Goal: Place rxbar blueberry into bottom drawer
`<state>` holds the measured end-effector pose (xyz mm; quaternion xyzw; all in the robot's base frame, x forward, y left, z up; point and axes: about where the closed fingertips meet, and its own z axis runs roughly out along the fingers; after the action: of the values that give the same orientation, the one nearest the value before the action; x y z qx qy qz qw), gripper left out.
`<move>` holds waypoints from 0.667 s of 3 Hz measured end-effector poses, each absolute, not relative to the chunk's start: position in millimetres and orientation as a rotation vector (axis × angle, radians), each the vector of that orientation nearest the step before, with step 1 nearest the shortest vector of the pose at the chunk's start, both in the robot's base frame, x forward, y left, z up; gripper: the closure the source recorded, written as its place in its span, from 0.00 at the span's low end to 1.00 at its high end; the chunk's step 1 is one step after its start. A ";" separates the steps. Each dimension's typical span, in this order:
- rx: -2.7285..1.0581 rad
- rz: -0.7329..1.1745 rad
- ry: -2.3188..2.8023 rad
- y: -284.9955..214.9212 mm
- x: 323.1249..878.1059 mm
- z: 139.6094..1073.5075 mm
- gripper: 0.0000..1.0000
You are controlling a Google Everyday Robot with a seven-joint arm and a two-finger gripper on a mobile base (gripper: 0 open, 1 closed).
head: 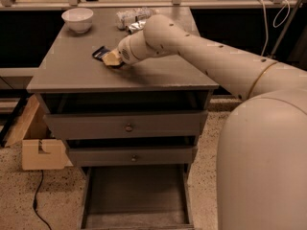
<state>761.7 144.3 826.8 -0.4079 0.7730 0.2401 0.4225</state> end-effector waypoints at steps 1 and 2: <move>-1.012 0.605 1.928 142.6 760.6 830.6 0.94; -0.979 0.623 1.893 126.5 750.7 842.6 1.00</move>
Offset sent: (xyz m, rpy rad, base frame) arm -0.0505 -0.0909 0.0683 0.2169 -0.1226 -0.0631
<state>750.7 126.5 842.6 -0.3950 0.7637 0.2512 0.4446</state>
